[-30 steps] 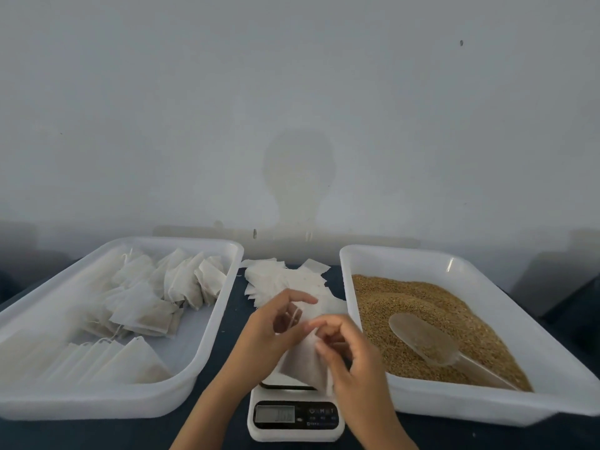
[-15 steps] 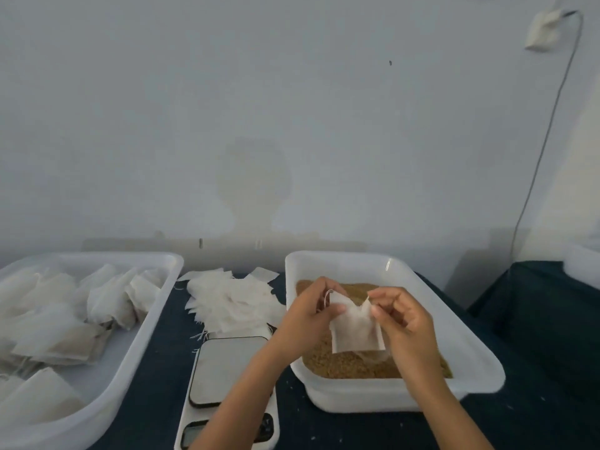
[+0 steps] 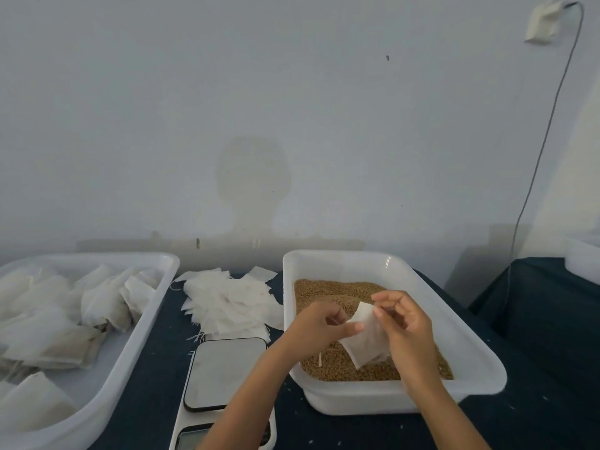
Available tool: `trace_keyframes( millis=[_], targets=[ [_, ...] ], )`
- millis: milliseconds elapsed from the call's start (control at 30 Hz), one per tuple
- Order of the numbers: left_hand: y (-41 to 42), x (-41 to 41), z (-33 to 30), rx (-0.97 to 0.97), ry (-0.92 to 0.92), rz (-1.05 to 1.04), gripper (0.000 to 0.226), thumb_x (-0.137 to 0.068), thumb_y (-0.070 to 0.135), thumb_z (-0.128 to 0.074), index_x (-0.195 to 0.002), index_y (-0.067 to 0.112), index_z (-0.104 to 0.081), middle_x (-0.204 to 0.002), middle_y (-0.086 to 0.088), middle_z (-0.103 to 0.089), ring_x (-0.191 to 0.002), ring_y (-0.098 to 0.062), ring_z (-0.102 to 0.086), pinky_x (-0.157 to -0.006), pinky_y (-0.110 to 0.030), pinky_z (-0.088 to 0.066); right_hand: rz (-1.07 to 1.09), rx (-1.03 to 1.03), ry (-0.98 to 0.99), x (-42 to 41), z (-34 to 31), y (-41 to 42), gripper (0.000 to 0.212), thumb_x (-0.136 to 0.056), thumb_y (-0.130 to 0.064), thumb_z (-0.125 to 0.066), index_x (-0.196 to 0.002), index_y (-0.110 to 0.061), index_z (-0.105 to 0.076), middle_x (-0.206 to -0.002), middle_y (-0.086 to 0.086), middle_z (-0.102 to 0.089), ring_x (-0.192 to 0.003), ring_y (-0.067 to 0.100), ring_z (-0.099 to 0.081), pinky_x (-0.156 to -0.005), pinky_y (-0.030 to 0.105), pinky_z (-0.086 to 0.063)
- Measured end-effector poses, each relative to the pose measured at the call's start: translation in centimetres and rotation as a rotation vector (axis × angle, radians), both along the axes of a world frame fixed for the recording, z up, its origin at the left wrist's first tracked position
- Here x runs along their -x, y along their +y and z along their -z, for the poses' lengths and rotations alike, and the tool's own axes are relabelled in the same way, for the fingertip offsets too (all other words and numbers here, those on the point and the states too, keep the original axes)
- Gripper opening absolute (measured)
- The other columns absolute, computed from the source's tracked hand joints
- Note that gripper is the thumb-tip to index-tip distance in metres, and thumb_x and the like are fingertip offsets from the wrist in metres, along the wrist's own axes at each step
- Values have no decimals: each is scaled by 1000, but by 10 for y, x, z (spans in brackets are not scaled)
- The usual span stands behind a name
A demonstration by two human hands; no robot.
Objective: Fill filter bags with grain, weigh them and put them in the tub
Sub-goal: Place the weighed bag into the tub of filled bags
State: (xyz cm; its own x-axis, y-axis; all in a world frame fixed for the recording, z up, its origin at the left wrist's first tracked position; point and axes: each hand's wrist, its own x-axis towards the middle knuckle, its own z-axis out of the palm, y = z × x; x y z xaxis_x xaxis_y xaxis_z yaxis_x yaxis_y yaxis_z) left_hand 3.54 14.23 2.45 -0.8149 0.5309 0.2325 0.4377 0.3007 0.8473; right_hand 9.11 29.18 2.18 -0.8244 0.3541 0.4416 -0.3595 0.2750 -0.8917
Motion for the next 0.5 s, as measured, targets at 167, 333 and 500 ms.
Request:
trace_keyframes(
  millis=[167, 333, 500],
  targets=[
    [6, -5, -13, -153, -121, 96, 14, -85, 26, -68, -73, 26, -61, -63, 20, -60, -56, 8, -50, -55, -6, -39, -5, -26, -15, 3, 0, 1, 21, -87, -2, -59, -86, -22, -66, -81, -9, -67, -76, 4, -59, -67, 23, -45],
    [15, -1, -21, -131, 61, 0, 12, -85, 20, -68, -74, 20, -63, -84, 6, -58, -75, -2, -49, -73, -22, -37, -28, 35, -94, 4, 1, 1, 13, -87, -14, -62, -94, -25, -65, -90, -7, -68, -88, 13, -62, -69, 26, -49],
    [21, 2, -21, -331, 171, -139, 12, -82, 20, -71, -76, 13, -62, -91, 13, -43, -83, 4, -46, -74, -13, -36, -396, 516, -474, 11, -3, 13, 49, -79, -33, -64, -121, -9, -53, -116, 18, -63, -106, 38, -62, -91, 53, -50]
  ],
)
